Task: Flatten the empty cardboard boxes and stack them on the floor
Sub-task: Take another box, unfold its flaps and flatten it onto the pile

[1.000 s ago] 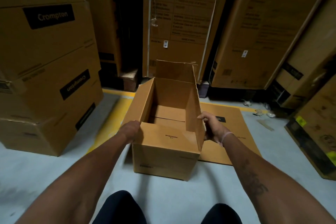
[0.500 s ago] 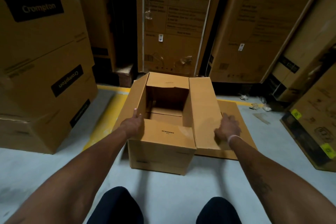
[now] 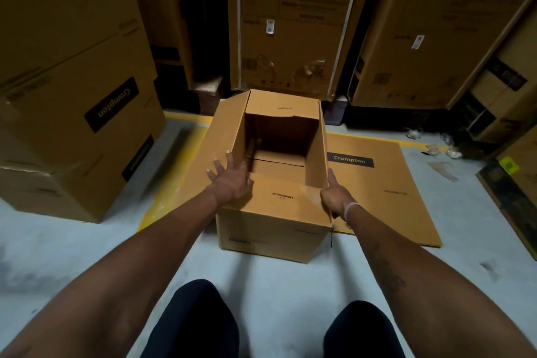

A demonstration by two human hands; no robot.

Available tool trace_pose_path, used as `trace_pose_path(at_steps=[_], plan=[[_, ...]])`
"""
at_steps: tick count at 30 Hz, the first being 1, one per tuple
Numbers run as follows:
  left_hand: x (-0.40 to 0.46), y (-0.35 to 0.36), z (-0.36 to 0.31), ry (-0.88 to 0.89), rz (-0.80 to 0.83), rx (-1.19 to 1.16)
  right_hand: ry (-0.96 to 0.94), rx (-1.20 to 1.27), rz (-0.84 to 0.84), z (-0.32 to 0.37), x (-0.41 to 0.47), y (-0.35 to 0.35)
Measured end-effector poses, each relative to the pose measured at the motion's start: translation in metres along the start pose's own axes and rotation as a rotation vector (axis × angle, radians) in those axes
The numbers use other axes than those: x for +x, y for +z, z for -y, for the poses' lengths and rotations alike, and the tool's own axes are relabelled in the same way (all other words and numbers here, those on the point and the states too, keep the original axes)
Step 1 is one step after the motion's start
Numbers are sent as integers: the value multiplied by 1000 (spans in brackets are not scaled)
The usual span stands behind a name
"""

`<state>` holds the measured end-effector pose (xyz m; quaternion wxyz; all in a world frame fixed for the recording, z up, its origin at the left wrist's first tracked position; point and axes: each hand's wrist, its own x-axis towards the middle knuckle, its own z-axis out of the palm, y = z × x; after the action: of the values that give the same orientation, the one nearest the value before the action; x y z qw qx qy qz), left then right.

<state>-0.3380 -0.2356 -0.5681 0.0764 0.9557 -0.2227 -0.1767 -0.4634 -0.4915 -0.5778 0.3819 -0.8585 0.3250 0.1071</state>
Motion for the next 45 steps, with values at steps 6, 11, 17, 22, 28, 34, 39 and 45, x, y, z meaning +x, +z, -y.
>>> trace_pose_path(at_steps=[6,11,17,22,28,34,39,45], plan=[[24,5,12,118,-49,77,-36,82,106,-4,0,-5],[25,-13,16,130,-100,-64,63,179,185,-1,-11,-22],[1,-63,23,67,-67,-941,144,403,134,-3,-16,-35],[-18,-78,57,196,594,-883,69,235,262,8,-48,-35],[-32,-72,54,215,664,-496,101,18,184,17,-40,-20],[-45,-19,51,146,401,20,96,-77,71,4,-24,5],[-21,-20,59,74,252,139,66,71,26,35,-38,17],[2,-64,99,-49,209,285,223,515,360,92,-92,93]])
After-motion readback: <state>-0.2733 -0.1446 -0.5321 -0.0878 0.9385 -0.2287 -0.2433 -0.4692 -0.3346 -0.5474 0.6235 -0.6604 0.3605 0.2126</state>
